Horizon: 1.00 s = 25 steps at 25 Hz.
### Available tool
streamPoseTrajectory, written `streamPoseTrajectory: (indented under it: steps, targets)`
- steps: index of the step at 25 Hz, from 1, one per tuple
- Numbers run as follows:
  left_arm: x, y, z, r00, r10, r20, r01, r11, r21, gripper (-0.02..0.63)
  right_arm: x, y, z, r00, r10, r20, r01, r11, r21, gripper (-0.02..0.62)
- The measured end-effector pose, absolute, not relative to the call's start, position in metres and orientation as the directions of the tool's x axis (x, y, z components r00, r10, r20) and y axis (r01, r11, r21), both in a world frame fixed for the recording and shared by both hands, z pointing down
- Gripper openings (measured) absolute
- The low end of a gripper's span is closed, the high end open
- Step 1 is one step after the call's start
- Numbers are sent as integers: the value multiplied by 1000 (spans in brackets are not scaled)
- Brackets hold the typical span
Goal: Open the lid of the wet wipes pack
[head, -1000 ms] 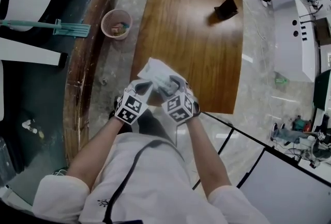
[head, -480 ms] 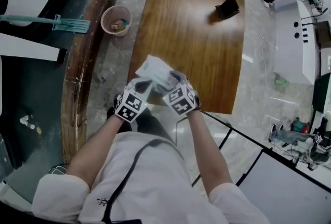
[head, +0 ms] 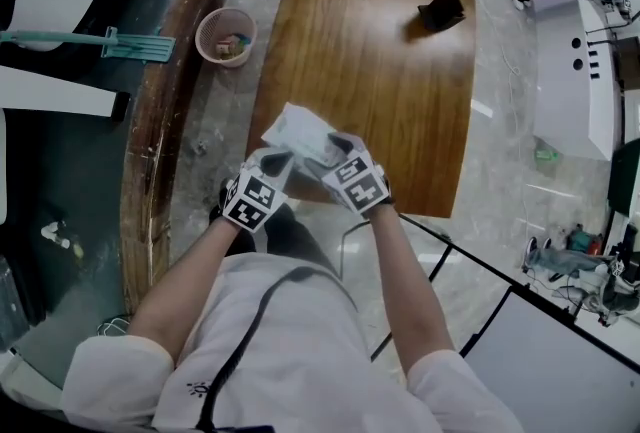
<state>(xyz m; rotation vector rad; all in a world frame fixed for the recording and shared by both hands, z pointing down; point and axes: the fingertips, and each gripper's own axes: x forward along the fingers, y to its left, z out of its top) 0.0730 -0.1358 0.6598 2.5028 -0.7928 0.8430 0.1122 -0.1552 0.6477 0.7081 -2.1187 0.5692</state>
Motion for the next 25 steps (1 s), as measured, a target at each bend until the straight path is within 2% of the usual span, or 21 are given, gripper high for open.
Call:
streamPoseTrajectory:
  steps: [21,25]
  targets:
    - [76,-144,660,673,-383,633,-615,-765,191,5,113,-157,650,-598,-161,785,-617,718,-323,295]
    - [75,-142,661,671,-377,638,-613,-767,191,5,114,-158,646,-645,-139,751,-615,678,-403,294]
